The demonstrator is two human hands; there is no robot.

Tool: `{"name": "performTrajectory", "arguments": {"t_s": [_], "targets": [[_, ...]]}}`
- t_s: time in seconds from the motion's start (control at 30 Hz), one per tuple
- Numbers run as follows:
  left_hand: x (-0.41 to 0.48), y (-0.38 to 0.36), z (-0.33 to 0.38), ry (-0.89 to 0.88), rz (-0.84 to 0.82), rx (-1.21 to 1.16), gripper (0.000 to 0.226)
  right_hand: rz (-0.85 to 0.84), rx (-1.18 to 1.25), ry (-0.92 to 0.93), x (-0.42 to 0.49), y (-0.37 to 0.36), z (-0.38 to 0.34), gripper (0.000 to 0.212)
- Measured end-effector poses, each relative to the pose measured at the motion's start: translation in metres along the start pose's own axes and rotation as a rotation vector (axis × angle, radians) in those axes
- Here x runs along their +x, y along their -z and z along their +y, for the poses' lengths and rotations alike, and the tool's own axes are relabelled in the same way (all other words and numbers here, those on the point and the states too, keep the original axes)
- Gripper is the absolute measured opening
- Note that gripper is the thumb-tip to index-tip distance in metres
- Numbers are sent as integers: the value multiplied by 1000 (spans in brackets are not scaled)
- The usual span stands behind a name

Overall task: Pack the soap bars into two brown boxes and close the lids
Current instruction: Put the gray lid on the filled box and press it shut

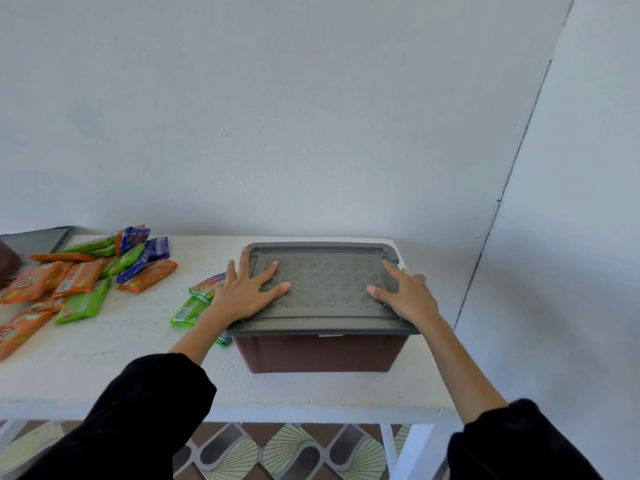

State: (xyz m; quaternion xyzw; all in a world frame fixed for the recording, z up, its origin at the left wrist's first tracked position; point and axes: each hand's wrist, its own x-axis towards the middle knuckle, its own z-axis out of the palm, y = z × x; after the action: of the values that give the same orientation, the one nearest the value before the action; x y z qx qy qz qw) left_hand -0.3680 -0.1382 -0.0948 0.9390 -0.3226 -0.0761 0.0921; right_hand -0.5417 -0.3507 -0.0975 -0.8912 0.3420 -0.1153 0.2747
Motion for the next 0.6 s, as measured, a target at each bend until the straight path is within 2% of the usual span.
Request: {"name": "performTrajectory", "arguments": {"t_s": [0.1,0.4,0.6], "targets": [[0,0,-1,-8,-9,8,69,48,10,24,-4,-1,-1,76],[-2,0,-1,-20,12,33,67,52,-272,106,-14,-6,-17,56],[-2,-2,-2,-18,37,-16,67,28,-382,160,-13,-13,-19,53]]}}
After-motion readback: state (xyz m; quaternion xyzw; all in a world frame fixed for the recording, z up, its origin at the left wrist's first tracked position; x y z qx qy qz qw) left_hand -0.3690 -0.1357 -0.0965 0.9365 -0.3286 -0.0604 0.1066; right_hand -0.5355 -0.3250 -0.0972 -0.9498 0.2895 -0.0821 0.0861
